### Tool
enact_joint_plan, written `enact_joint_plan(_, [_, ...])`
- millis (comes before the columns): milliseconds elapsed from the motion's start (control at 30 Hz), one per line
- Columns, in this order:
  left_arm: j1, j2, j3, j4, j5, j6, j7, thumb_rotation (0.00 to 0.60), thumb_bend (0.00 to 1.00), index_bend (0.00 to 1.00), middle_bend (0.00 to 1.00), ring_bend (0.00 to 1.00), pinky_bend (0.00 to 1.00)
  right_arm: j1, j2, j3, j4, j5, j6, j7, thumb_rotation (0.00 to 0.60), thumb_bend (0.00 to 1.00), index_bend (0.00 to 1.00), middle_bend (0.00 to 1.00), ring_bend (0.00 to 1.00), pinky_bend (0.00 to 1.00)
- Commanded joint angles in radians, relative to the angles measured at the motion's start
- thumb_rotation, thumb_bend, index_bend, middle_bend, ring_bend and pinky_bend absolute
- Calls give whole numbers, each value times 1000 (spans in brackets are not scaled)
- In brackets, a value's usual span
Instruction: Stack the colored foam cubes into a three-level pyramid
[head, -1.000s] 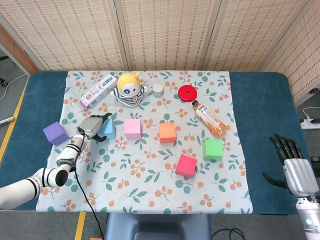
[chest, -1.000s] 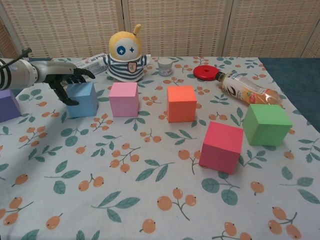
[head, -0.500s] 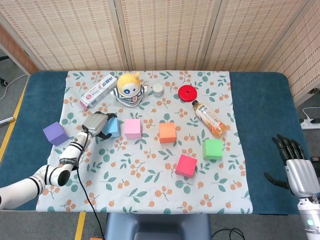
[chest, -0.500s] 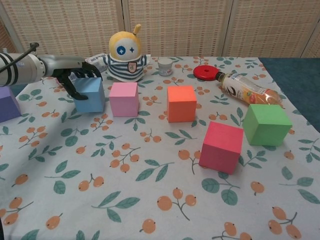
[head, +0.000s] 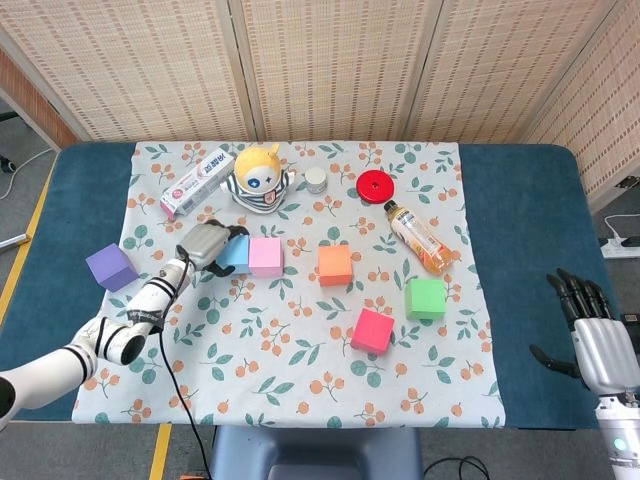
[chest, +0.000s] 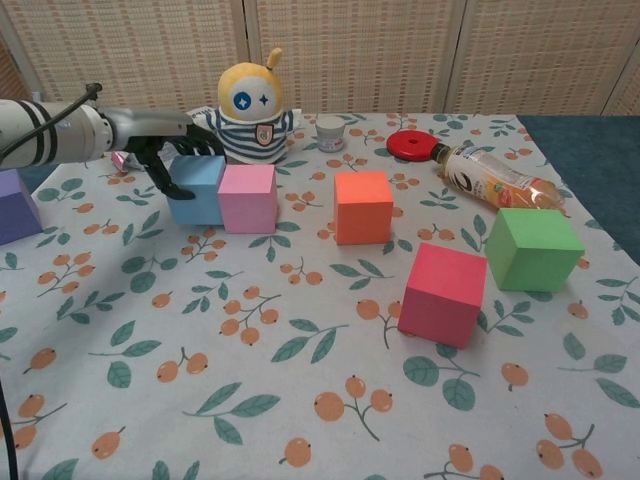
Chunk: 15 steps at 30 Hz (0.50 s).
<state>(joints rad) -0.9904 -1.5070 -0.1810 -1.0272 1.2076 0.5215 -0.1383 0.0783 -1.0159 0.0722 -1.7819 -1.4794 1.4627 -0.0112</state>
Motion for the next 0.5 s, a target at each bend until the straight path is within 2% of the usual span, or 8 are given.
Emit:
enact_joint_plan(33, [-7,-12,5,17,15,-12,-18,600,333,209,263,252,156,0,-1,1,-1,4,-1,-3,597,0,0,0,0,0])
enact_joint_plan(167, [-13,-23,9,33,29,-27,-44,600,332,192,230,225,150,1,-3,2,-2,9,-4,-7,598,0,0,0,0,0])
enact_joint_plan(367, [-14,-24,15,42,49,-38,-77,600,334,100,150,143,135,3,-3,4,-4,14,-8,-11,598,0,0,0,0,0])
enact_joint_plan(500, [-11,-20,20,42,60,-34,-87,600,333,79,116,109,132,5,-3,5,-5,16,-11,-12,597,0,0,0,0,0])
